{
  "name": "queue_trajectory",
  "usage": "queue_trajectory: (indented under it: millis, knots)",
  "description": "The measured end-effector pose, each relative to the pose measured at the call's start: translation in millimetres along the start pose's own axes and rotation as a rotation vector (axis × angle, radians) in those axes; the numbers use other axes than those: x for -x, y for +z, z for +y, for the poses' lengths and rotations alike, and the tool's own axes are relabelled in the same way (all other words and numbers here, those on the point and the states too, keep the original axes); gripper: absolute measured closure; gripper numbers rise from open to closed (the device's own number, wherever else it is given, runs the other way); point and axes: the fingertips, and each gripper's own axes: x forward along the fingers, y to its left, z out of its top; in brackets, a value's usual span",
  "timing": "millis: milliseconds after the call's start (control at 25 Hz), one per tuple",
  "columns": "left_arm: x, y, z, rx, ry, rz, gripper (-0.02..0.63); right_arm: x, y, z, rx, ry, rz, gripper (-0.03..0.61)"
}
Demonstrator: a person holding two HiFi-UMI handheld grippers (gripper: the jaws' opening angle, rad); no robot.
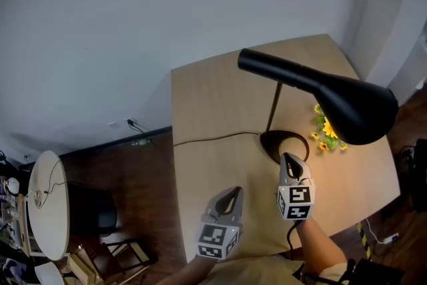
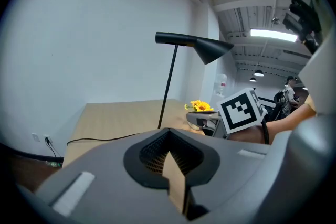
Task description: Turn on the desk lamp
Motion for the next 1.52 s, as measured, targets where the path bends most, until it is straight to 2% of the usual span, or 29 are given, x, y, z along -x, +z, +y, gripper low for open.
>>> queue_trajectory:
  millis: [280, 400, 680, 920, 1160, 1360, 1520]
  knots:
    - [32.0, 13.8, -5.9, -0.016, -0.049, -0.061, 0.614, 58.0, 18.1, 19.6, -0.016, -0.033, -0.05, 0.578]
    - [50.9, 16.9, -9.3, -0.038, -0.068, -0.083, 0.614, 84.4, 13.2, 29.6, -0.021, -0.043, -0.048, 0.578]
    - [93.3, 0.1, -16.8, -0.064, -0.119, -0.083, 0.614, 146.4, 12.8, 59.6, -0.045, -0.087, -0.08, 0.578]
    - [126.8, -4.2, -26.6, -0.09, -0.201, -0.118, 0.614, 204.1, 13.5, 88.9, -0.08, -0.153, -0.127, 0.578]
    - [159.1, -17.4, -34.5, -0.125, -0.29, -0.13, 0.614, 254.1, -2.0, 122.0, -0.096, -0.222, -0.136, 0.578]
    - [178.1, -36.7, -35.5, -0.123, -0.349, -0.112, 0.614, 281.8, -2.8, 144.9, -0.082, -0.273, -0.156, 0.578]
    - [188.9, -31.8, -46.7, -0.119, -0.4, -0.139, 0.614, 300.5, 3.7, 155.4, -0.051, -0.288, -0.169, 0.578]
